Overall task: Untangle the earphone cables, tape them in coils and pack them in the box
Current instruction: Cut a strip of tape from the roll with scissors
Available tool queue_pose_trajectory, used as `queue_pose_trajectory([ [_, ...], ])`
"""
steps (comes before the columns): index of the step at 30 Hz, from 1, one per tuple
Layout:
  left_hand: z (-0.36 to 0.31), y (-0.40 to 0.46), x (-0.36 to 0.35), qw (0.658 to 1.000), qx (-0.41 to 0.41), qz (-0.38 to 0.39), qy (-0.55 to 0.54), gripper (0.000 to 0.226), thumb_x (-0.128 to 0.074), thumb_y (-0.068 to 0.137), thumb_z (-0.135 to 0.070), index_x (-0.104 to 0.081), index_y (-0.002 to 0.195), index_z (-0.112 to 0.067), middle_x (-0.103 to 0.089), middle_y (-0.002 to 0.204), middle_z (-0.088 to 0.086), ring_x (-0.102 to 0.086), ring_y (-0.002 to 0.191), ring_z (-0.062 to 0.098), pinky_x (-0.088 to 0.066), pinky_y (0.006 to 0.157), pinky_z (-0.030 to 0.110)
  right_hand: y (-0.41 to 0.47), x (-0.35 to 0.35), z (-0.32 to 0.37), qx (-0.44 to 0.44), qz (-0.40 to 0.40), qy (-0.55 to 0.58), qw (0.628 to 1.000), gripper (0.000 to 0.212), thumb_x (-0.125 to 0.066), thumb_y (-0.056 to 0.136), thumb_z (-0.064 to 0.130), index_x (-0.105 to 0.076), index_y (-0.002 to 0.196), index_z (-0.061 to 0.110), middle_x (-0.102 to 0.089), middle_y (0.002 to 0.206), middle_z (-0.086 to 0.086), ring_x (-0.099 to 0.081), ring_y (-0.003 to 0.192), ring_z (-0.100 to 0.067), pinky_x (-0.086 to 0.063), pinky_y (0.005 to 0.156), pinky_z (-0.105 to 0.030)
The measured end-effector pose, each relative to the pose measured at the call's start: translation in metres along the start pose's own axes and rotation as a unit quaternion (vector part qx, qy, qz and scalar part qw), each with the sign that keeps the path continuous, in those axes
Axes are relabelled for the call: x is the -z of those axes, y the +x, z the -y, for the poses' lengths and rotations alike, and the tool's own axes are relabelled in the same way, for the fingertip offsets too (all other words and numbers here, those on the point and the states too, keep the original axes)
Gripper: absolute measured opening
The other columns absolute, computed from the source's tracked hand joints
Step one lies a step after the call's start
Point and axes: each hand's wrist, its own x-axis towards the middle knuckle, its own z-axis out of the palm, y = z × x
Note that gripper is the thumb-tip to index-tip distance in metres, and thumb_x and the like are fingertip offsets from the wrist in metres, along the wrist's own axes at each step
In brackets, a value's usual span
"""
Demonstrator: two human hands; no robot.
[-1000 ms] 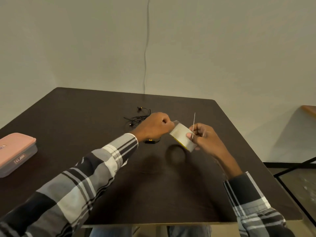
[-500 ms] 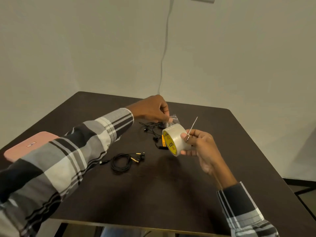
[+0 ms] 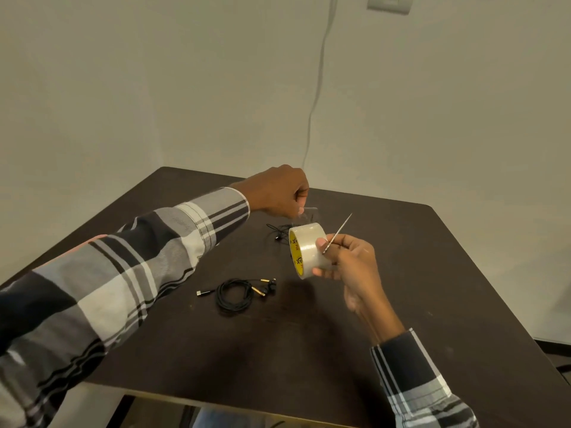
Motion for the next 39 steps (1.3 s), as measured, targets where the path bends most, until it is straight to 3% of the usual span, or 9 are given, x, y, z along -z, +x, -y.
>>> queue_pose_trajectory([
  [2, -0.003, -0.001, -0.001, 0.999, -0.009, -0.006, 0.044, 0.008, -0.062, 0.084, -0.007, -0.063, 0.077, -0.010, -0.066, 0.080, 0.003, -0.058, 0.071, 0.018, -0.038, 0.057, 0.022, 0.002, -0.011, -0.003, -0.004, -0.019, -0.010, 1.000, 0.008, -0.071, 0.090, 0.006, -0.067, 0.089, -0.001, -0.069, 0.082, -0.009, -0.068, 0.073, -0.019, -0.060, 0.053, -0.029],
  [6, -0.005, -0.002, 0.003, 0.997, -0.017, -0.014, 0.069, 0.018, -0.063, 0.083, -0.007, -0.057, 0.069, -0.018, -0.059, 0.070, -0.004, -0.055, 0.066, 0.015, -0.036, 0.056, 0.022, 0.009, -0.025, -0.010, -0.027, -0.061, -0.024, 0.997, 0.016, -0.074, 0.088, 0.008, -0.065, 0.076, 0.003, -0.066, 0.081, -0.008, -0.064, 0.072, -0.017, -0.058, 0.052, -0.027],
  [11, -0.002, -0.001, 0.015, 0.998, -0.022, 0.026, 0.055, 0.011, -0.066, 0.087, -0.009, -0.063, 0.078, -0.015, -0.059, 0.071, -0.007, -0.055, 0.067, 0.009, -0.035, 0.056, 0.018, 0.007, -0.025, -0.010, -0.058, -0.023, 0.004, 0.998, 0.012, -0.074, 0.088, 0.008, -0.067, 0.084, -0.001, -0.067, 0.089, -0.007, -0.067, 0.082, -0.021, -0.062, 0.056, -0.030],
  [14, 0.005, 0.001, 0.020, 0.996, -0.029, 0.069, 0.037, 0.009, -0.070, 0.087, -0.016, -0.063, 0.082, -0.017, -0.059, 0.073, -0.010, -0.055, 0.069, 0.007, -0.035, 0.058, 0.017, 0.001, -0.021, -0.014, -0.064, 0.010, -0.005, 0.998, 0.022, -0.076, 0.087, 0.013, -0.069, 0.095, -0.006, -0.070, 0.093, -0.015, -0.069, 0.084, -0.025, -0.062, 0.055, -0.029],
  [20, 0.007, 0.005, 0.025, 0.995, -0.064, 0.075, 0.017, 0.027, -0.076, 0.084, -0.026, -0.059, 0.104, -0.018, -0.053, 0.076, -0.011, -0.050, 0.068, 0.003, -0.035, 0.062, 0.019, -0.002, -0.011, -0.009, -0.020, 0.025, -0.071, 0.997, 0.033, -0.083, 0.082, 0.026, -0.069, 0.102, 0.004, -0.072, 0.095, -0.024, -0.072, 0.080, -0.028, -0.063, 0.061, -0.035],
  [23, 0.006, 0.007, 0.022, 0.992, -0.079, 0.085, 0.044, 0.025, -0.073, 0.086, -0.031, -0.067, 0.104, -0.015, -0.057, 0.075, -0.011, -0.052, 0.067, 0.002, -0.036, 0.063, 0.018, -0.001, -0.001, -0.005, 0.023, 0.023, -0.130, 0.991, 0.034, -0.085, 0.078, 0.024, -0.064, 0.102, 0.011, -0.071, 0.087, -0.016, -0.071, 0.080, -0.023, -0.063, 0.067, -0.035],
  [26, 0.008, 0.007, 0.020, 0.991, -0.092, 0.086, 0.045, 0.018, -0.070, 0.089, -0.031, -0.075, 0.099, -0.016, -0.065, 0.077, -0.011, -0.058, 0.069, 0.003, -0.039, 0.067, 0.021, 0.005, 0.011, 0.000, 0.042, 0.037, -0.210, 0.976, 0.040, -0.088, 0.074, 0.029, -0.063, 0.101, 0.015, -0.068, 0.084, -0.007, -0.067, 0.076, -0.016, -0.062, 0.066, -0.028],
  [32, 0.010, 0.002, 0.023, 0.988, -0.109, 0.066, 0.084, 0.016, -0.067, 0.090, -0.036, -0.075, 0.099, -0.025, -0.067, 0.081, -0.014, -0.061, 0.076, 0.004, -0.034, 0.060, 0.019, 0.017, 0.037, 0.026, 0.071, 0.102, -0.354, 0.927, 0.044, -0.088, 0.070, 0.038, -0.063, 0.099, 0.017, -0.067, 0.086, -0.004, -0.060, 0.073, -0.011, -0.053, 0.069, -0.028],
  [39, 0.012, 0.001, 0.024, 0.984, -0.131, 0.055, 0.107, 0.019, -0.065, 0.091, -0.041, -0.074, 0.102, -0.029, -0.055, 0.073, -0.023, -0.054, 0.071, 0.003, -0.031, 0.059, 0.020, 0.031, 0.043, 0.051, 0.101, 0.160, -0.487, 0.853, 0.050, -0.089, 0.064, 0.051, -0.063, 0.094, 0.020, -0.067, 0.087, -0.002, -0.058, 0.073, -0.013, -0.050, 0.067, -0.033],
])
